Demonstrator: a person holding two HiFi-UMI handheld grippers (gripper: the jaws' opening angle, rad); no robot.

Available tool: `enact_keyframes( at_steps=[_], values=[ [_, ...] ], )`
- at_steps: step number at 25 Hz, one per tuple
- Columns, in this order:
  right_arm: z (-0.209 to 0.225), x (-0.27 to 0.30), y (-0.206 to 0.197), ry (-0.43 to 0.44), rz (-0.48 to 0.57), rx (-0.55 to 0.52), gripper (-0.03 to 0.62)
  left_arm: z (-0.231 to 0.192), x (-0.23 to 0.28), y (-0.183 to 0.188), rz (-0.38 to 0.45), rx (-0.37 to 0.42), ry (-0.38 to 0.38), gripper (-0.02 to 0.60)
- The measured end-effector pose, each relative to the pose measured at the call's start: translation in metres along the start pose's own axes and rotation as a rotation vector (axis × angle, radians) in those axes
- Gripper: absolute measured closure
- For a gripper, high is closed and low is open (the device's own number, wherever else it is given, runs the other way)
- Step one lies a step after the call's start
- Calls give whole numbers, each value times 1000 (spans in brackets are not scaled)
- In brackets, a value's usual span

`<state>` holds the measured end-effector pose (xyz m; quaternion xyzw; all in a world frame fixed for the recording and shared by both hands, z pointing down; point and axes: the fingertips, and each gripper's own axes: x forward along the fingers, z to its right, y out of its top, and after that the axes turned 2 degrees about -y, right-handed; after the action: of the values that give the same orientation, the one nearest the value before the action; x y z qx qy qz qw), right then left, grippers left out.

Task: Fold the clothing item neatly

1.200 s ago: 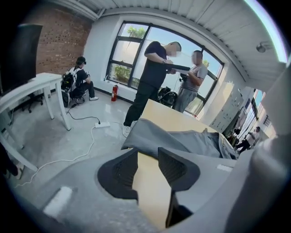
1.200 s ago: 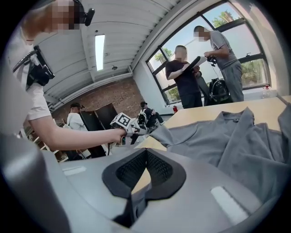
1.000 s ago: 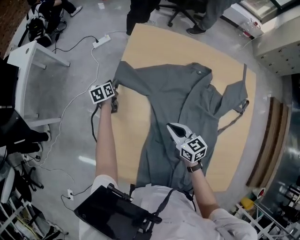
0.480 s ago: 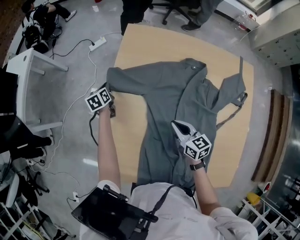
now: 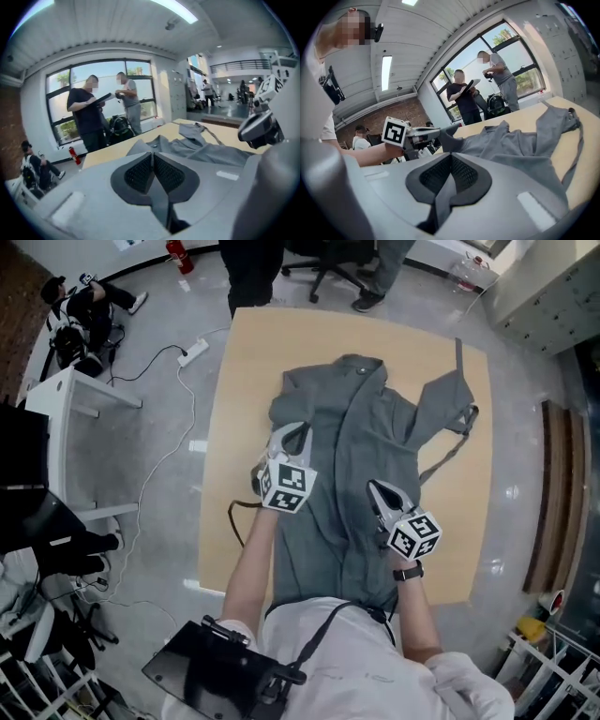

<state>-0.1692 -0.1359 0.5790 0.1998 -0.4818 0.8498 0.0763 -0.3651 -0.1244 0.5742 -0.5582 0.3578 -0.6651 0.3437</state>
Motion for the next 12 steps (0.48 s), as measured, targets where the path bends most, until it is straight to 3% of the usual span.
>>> enact_keyframes(
  at_steps=[4,6,9,12],
  values=[
    [21,-28,1,-47,41,32,588,98,38,-30,-138,168,-158,554],
    [31,-36,-3,-64,48,61,588,137,57,-59,-228,234,-210,507],
    [32,-39,-8,-57,55,96,588,162,58,-88,-307,187,-229,486],
    [22,-30,-11,-26,56,100,588,141,45,-95,-323,72,-165,486]
  ],
)
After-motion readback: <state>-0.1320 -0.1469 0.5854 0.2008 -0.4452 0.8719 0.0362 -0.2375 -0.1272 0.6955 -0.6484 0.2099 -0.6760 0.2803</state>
